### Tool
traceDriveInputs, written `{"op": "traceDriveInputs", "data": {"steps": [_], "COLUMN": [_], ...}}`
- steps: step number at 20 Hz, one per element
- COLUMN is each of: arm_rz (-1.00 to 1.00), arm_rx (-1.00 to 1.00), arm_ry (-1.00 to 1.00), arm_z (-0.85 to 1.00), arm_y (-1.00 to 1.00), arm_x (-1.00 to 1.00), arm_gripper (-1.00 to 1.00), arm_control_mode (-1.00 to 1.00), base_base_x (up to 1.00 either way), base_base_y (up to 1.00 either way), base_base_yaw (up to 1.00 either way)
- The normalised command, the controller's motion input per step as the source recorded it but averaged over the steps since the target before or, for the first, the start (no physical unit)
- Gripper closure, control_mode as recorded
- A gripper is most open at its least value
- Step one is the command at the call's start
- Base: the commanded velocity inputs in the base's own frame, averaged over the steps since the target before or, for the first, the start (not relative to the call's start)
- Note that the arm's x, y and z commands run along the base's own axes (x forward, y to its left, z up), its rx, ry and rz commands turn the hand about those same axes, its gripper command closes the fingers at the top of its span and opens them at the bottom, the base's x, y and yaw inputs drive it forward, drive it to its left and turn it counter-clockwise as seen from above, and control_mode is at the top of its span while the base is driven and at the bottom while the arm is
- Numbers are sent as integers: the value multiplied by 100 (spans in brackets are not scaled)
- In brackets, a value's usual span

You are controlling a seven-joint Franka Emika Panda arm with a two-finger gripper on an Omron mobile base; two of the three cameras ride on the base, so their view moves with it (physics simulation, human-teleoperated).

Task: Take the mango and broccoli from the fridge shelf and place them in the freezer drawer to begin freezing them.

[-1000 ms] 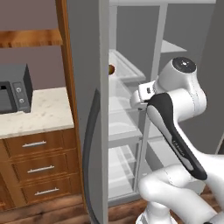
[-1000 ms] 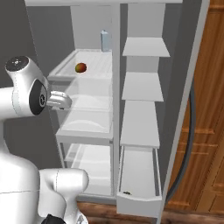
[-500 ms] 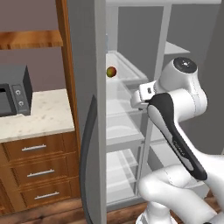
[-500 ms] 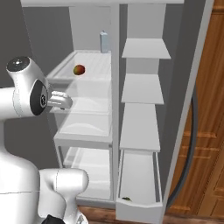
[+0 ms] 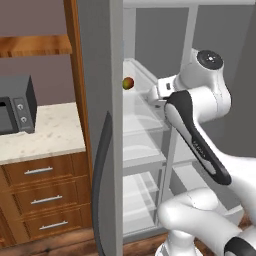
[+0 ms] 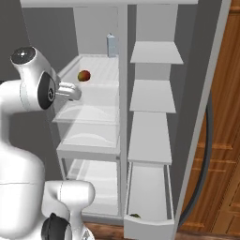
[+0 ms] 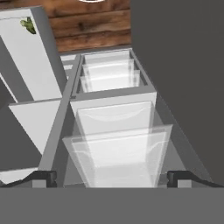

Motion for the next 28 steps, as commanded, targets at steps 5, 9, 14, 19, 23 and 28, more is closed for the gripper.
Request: {"op": "traceDriveInputs", "data": {"steps": [5,9,14,19,23,28], "arm_rz": [0,-4,-5,-6,-1,0], "arm_rx": [0,0,0,0,0,0], "arm_ry": [-4,0,3,8,12,6], "arm_z": [48,0,0,-3,-17,-29], "arm_y": [0,8,26,31,0,0], "arm_x": [84,85,75,64,55,60], "arm_gripper": [-100,-100,-100,-100,-100,-100], "arm_control_mode": [-100,-100,-100,-100,-100,-100], "base_base_x": [0,0,0,0,0,0], "base_base_y": [0,0,0,0,0,0], "base_base_yaw": [0,0,0,0,0,0]}}
